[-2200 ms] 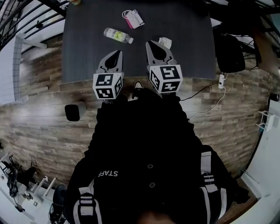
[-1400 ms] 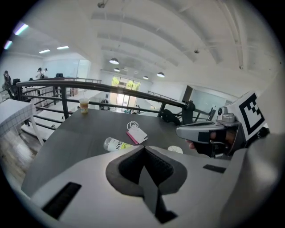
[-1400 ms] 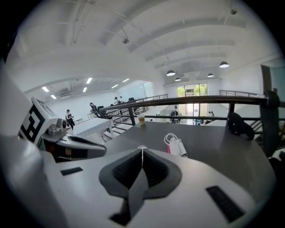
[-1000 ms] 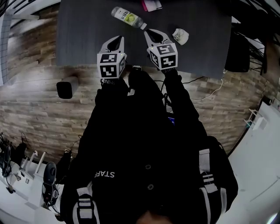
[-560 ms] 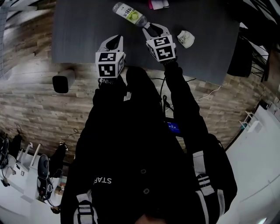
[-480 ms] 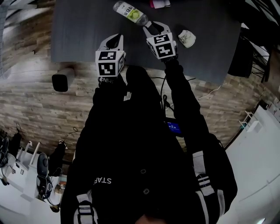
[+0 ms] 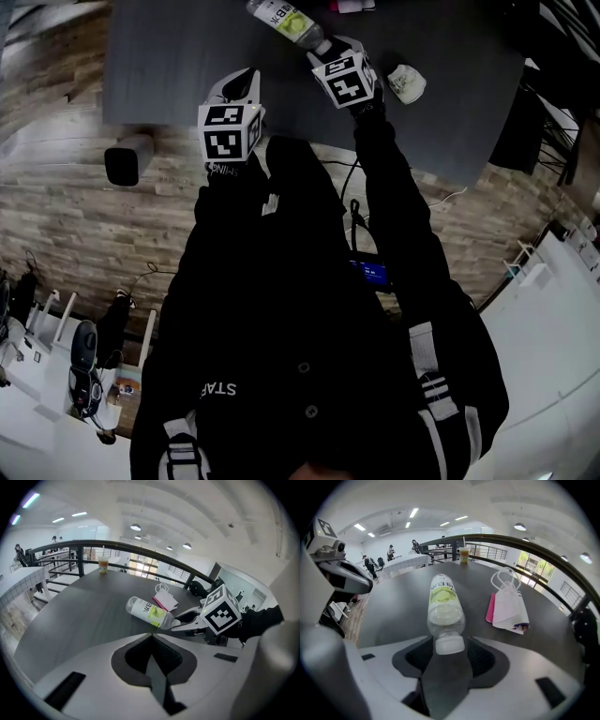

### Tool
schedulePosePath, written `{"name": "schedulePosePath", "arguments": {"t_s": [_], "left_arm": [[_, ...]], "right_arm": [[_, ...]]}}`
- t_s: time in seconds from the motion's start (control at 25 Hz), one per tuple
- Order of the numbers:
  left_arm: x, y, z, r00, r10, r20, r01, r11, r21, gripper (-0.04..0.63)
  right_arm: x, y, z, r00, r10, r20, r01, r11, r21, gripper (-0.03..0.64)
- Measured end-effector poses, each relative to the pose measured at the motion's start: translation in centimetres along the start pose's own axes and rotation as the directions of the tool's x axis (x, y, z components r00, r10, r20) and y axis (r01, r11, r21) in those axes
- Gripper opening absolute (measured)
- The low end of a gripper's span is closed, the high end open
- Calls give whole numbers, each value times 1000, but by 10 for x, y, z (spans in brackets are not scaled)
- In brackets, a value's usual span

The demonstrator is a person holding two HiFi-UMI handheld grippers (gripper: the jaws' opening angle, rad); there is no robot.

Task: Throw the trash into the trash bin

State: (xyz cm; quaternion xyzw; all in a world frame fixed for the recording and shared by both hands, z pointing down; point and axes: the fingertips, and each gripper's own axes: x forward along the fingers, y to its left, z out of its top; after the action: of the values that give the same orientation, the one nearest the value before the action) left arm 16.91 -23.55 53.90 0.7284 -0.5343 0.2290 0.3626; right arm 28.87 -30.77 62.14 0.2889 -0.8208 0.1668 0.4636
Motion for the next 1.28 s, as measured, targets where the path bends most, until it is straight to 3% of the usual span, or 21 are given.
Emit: {"name": "schedulePosePath", "arguments": {"t_s": [0.28,0.8,1.28], "left_arm": [[-9,8,-4,1000,25,19,-24,999,-29,2],[-51,27,-13,990,102,95,-90,989,-121,2],[-100,51,-15,971,169,170,-133,970,-203,2]], "right_arm": [[4,6,0,1000,-16,1,16,1000,-26,204],[-39,53,40,991,24,132,-18,999,-50,196],[-89,116,95,965,65,253,-27,988,-149,196]]}}
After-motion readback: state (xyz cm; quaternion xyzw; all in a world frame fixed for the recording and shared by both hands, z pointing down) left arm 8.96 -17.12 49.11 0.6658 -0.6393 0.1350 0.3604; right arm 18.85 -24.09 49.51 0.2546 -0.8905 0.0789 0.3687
